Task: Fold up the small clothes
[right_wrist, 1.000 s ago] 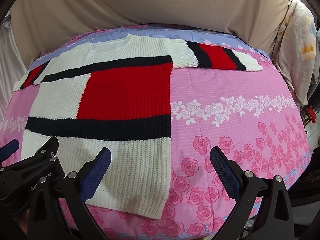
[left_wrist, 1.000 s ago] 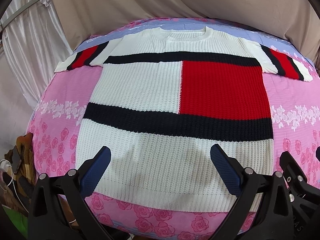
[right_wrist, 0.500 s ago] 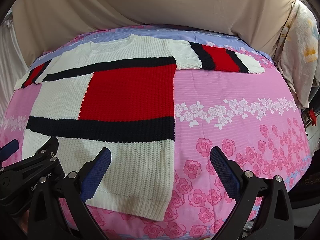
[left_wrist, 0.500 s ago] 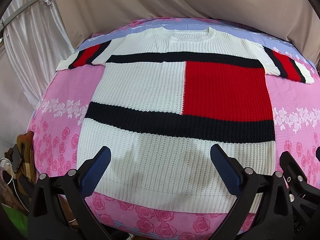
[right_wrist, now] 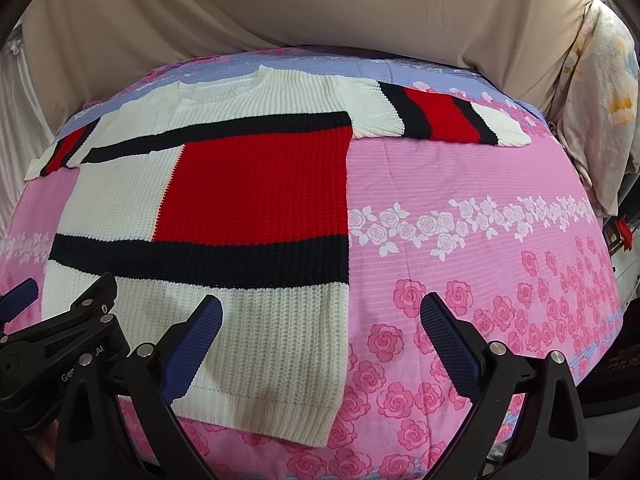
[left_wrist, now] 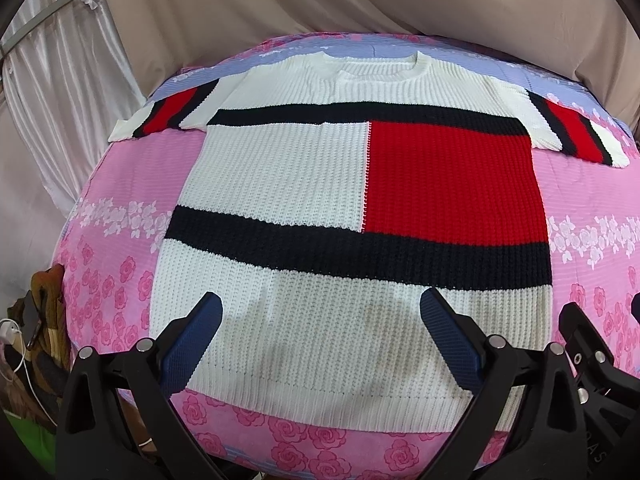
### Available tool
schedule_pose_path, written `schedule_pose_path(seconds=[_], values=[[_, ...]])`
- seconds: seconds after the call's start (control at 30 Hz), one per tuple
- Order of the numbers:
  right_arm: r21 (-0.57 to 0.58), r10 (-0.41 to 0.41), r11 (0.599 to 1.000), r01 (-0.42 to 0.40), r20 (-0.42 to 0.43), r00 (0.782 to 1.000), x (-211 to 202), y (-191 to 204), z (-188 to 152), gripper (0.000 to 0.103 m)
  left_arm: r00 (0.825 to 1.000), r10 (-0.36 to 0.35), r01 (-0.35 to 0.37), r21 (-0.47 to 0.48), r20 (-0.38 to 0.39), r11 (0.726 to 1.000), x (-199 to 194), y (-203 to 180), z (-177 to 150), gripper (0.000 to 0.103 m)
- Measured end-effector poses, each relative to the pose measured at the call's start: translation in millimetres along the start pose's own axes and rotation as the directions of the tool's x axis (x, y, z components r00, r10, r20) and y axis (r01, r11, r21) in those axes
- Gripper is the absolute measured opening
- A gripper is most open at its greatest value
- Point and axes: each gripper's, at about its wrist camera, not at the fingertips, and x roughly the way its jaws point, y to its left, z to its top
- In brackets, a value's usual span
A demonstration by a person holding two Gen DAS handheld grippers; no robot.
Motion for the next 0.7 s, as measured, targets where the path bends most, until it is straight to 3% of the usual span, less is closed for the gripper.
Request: schedule_pose_path(seconds=[0.17, 0.3, 0.5, 0.57, 0.63, 0.7], values=[[0.035, 0.067, 0.997, -0.066, -0.029, 0.997, 15, -4, 11, 0.098, 0.999, -0.048, 0.048, -0.022, -0.015, 0.999, 7, 9, 11, 0.098], [0.185, 0.106, 0.978, -0.098, -0.033, 0.994, 29, -37, 25, 0.098, 0.995, -0.098, 0.098, -0.020, -0.008, 0.995, 8, 20, 25, 0.098], [0.433, 0.069, 0.899, -0.070, 0.018, 0.997, 76, -166, 77, 0.097, 0.991, -0.131, 0.131, -0.021, 0.003, 0.991, 30, 5, 51, 0.098], [0.491, 0.060, 0.868, -0.078, 0.052, 0.997, 100, -222, 103, 0.084, 0.994, -0.110, 0.110, -0.058, -0.004, 0.992, 38, -10, 60, 0.098], [0.533, 0.022, 0.845, -0.041, 0.044, 0.999, 126, -275, 132, 0.082, 0.994, -0.108, 0.105, -0.110, -0.027, 0.988, 45, -26, 67, 0.098], [0.568, 0.032, 0.821, -0.053, 0.047, 0.998, 152, -316, 153, 0.081, 0.993, -0.115, 0.110, -0.128, -0.032, 0.986, 51, -43, 72, 0.098]])
